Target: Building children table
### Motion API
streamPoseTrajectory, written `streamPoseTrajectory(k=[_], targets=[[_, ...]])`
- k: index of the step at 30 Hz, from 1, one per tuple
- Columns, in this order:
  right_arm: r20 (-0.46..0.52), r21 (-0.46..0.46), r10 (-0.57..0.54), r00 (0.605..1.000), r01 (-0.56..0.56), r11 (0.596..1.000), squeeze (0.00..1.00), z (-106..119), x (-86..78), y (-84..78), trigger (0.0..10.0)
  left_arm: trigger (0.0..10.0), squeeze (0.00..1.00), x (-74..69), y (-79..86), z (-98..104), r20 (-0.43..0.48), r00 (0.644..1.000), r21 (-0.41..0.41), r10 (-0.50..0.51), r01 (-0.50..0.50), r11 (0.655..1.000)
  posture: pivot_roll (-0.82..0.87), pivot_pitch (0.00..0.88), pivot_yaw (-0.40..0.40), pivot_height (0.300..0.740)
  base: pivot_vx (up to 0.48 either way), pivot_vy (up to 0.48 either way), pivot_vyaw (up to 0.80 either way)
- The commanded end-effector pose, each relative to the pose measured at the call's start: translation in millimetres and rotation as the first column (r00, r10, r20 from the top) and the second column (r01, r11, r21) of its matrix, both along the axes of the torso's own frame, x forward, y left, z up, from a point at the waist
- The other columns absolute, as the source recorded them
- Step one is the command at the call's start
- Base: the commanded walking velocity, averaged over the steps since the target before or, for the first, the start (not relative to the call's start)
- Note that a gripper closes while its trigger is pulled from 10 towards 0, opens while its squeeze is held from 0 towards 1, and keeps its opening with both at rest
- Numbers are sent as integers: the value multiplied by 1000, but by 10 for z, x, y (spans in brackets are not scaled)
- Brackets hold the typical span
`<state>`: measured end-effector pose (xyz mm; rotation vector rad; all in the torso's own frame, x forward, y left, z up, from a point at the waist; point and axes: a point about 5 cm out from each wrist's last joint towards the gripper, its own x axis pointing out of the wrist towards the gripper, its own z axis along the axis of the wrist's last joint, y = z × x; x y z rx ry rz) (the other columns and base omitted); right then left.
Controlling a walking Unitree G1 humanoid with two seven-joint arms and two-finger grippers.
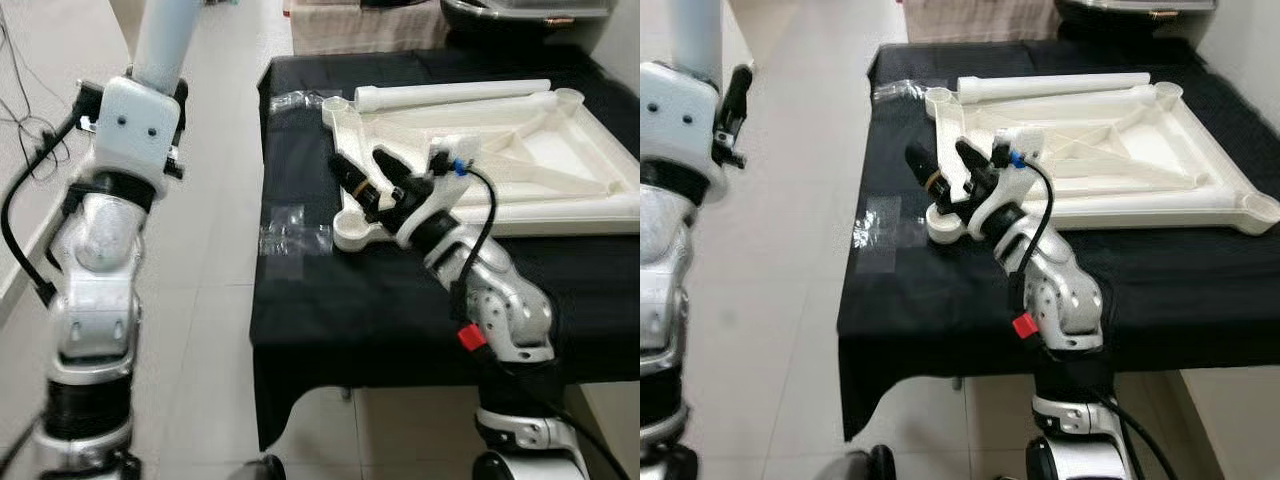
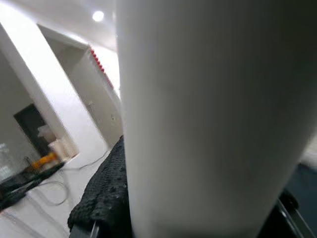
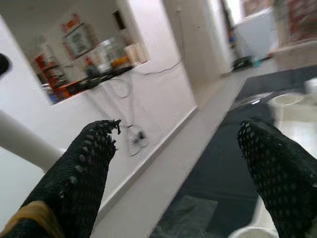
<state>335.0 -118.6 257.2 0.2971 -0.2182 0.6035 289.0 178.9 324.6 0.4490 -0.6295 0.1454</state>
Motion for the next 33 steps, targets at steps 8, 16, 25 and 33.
streamPoseTrajectory(k=[8,16,25,33], targets=[[22,11,-24,999,24,1000,0,53,34,2,10000,10000,0,-8,-152,59,35,997,-21,-66,67,998,34,98,11,740,277,0,-419],[91,-29,18,996,-16,999,0,79,-9,5,10000,10000,0,-13,-236,35,30,995,-30,-93,94,995,32,98,16,740,282,0,-260],[106,-5,62,992,-61,998,0,71,-48,52,10000,10000,0,-25,-353,19,21,990,-36,-137,138,990,31,102,18,740,284,0,502],[123,-84,74,990,-64,994,0,59,-42,60,10000,10000,0,-11,-411,27,13,986,-41,-166,167,985,32,107,20,740,280,0,563]])
